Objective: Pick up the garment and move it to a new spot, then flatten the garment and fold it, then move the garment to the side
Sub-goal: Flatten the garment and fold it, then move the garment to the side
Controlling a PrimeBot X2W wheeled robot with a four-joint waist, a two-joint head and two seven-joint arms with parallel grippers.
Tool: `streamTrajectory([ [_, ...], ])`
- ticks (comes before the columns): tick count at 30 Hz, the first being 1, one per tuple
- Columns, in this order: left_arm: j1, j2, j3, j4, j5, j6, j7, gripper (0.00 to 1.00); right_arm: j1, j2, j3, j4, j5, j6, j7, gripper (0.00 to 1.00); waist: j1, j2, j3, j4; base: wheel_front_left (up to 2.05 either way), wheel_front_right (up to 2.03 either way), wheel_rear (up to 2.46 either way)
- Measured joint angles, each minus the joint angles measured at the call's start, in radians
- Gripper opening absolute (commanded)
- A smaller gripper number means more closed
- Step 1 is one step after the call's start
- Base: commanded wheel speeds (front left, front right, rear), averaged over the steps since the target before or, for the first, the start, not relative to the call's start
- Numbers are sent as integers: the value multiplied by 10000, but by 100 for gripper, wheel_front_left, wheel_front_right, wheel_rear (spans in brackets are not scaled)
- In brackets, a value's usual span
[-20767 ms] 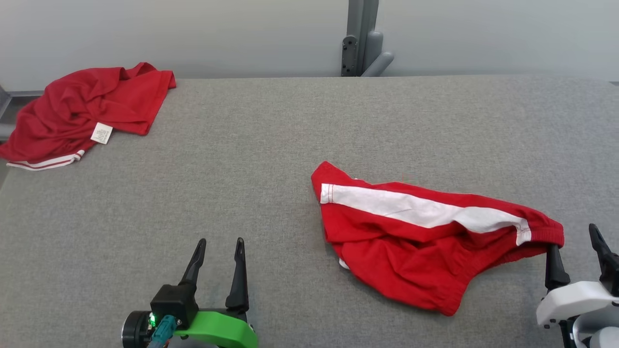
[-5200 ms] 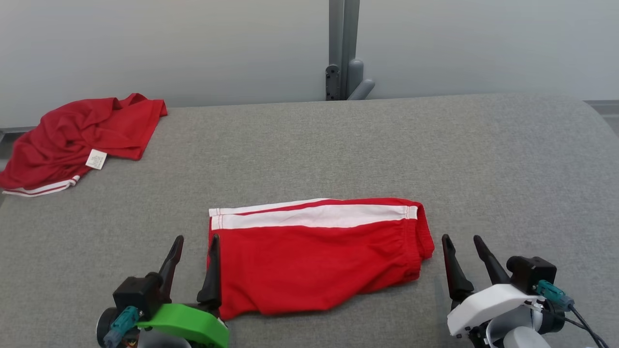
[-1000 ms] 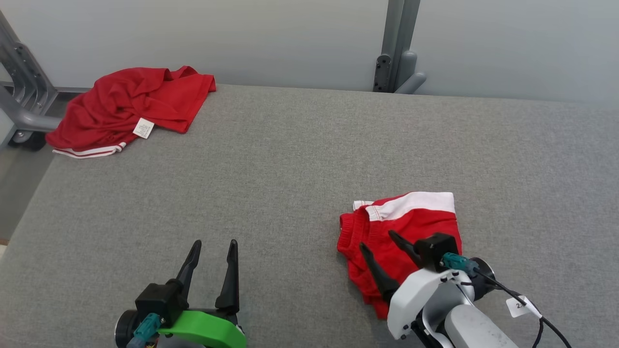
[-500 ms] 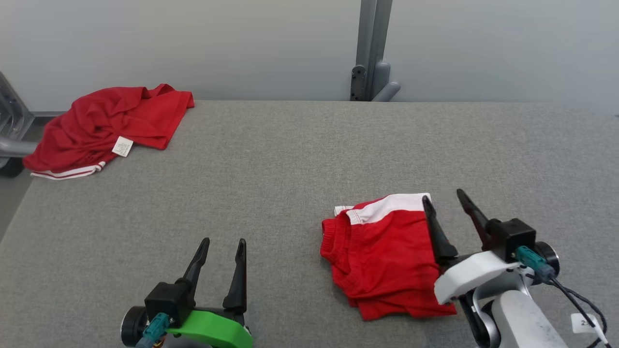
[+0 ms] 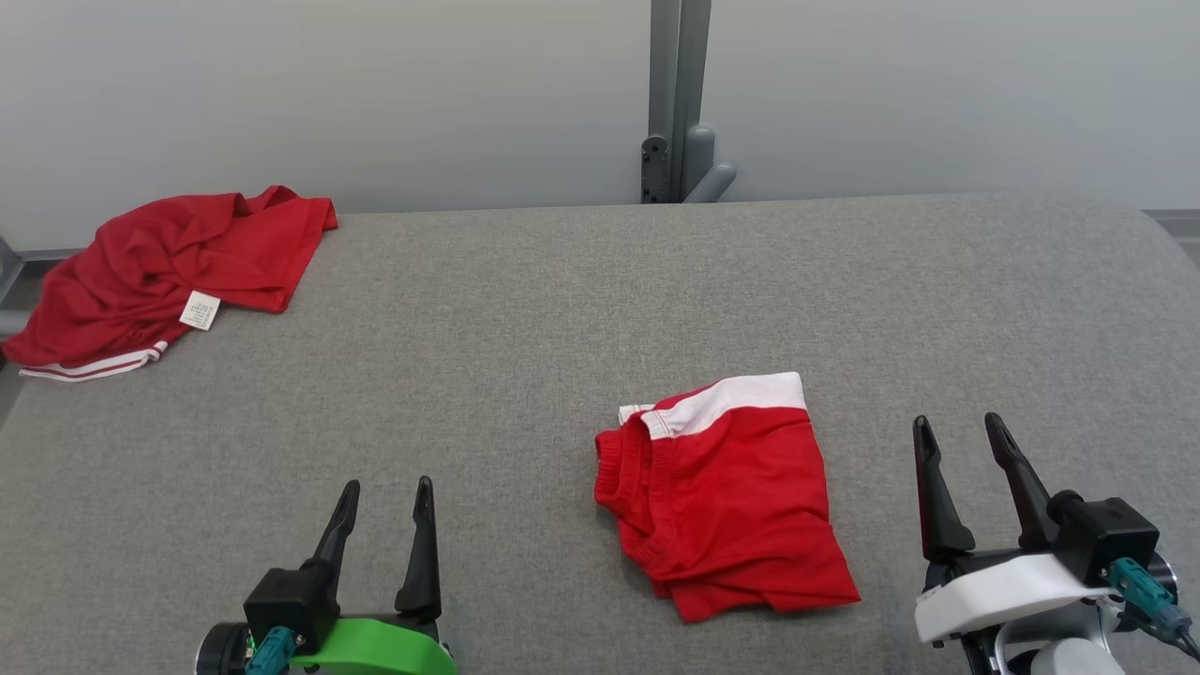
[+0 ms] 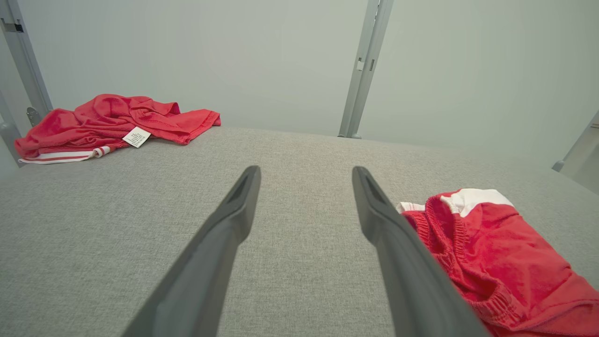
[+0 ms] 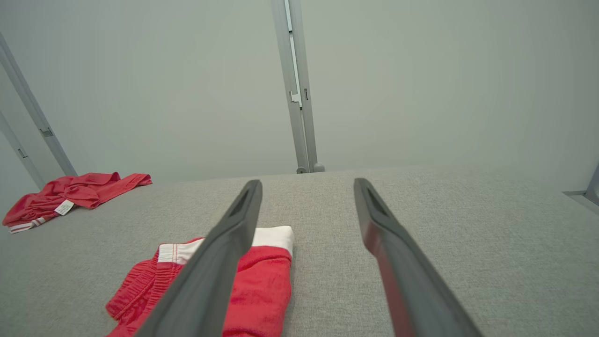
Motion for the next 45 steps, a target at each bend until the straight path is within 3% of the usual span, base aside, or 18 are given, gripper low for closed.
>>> streamTrajectory([
  [20, 116, -4, 221, 134, 173, -94, 0, 100, 460, 2, -21, -261, 380, 0, 102, 100, 0, 0, -27, 115, 0, 0, 0],
  [27, 103, -8, 192, 125, 184, -125, 0, 100, 100, 4, -251, -23, 161, 0, 596, 100, 0, 0, 71, 240, 0, 0, 0],
  [34, 80, -13, 132, 125, 184, -125, 0, 100, -584, -40, -278, 468, -10, 0, 2278, 100, 0, 0, 250, 479, 0, 0, 0],
  [45, -174, -19, -31, 115, 123, -113, 0, 100, -1479, -1208, 479, 1755, 2406, -2, 5135, 100, 0, 0, 718, 946, 0, 0, 0],
])
